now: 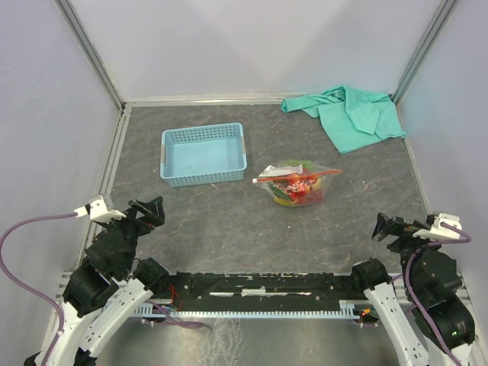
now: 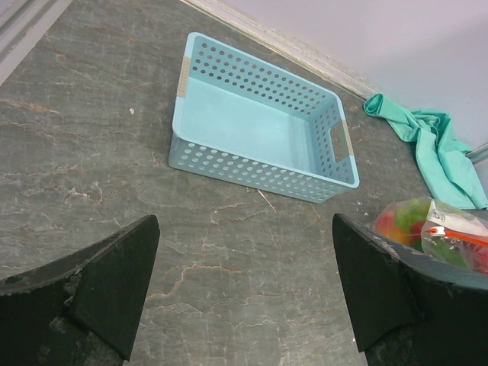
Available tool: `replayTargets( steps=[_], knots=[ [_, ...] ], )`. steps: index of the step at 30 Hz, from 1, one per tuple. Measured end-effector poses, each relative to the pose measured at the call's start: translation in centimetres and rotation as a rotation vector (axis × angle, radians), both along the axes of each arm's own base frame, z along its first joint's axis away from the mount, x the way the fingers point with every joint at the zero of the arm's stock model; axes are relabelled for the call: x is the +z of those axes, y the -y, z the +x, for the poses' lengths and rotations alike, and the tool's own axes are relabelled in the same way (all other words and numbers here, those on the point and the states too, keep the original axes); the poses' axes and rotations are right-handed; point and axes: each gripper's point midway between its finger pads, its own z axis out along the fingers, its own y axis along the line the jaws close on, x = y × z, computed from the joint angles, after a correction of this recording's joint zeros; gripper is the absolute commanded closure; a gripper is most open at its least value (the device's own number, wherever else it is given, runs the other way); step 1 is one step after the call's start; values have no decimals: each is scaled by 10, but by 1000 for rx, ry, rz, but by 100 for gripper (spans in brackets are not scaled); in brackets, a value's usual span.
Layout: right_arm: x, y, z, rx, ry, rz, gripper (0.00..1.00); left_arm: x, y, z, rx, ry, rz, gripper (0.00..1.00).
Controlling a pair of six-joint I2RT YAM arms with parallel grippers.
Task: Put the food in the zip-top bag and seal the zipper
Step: Reset both arms
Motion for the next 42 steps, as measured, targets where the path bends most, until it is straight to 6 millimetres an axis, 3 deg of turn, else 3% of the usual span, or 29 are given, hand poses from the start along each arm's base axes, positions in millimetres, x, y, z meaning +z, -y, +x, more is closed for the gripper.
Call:
replayTargets(
  steps=[42],
  knots=[
    [0,0,0,0,0,0,1,-2,14,2,-68,-15,-4,1]
  ],
)
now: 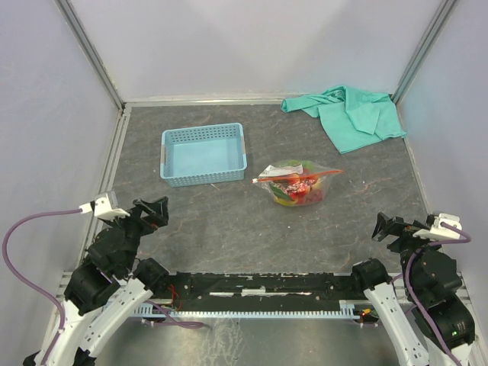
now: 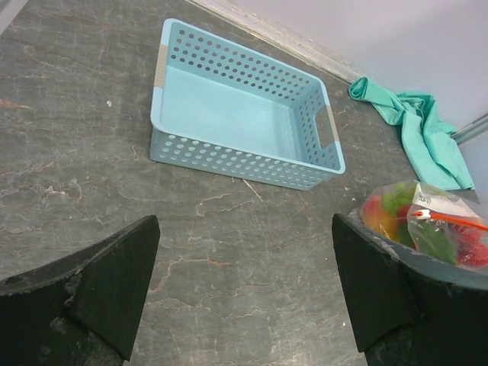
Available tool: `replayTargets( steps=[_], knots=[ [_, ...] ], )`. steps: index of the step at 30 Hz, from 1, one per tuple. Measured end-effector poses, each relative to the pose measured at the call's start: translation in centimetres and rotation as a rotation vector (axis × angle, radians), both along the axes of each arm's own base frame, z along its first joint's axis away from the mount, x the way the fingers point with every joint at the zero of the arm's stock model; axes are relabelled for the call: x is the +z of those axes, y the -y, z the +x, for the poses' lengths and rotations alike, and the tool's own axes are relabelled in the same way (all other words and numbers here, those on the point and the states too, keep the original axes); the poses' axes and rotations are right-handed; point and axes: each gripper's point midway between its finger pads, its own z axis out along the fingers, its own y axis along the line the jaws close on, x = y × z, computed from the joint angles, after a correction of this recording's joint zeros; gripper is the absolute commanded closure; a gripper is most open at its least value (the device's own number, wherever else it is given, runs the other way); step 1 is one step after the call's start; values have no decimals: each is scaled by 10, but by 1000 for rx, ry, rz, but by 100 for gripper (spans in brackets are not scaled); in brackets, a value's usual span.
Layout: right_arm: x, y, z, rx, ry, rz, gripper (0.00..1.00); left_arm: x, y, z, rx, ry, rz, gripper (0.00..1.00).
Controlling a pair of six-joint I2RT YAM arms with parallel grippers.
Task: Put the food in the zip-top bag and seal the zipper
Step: Reset both arms
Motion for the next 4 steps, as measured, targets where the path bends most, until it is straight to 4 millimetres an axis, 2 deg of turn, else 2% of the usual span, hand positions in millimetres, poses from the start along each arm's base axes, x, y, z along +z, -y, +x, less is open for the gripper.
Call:
replayTargets(
  steps=[4],
  knots=[
    [0,0,0,0,0,0,1,2,3,0,-15,9,-10,1]
  ],
)
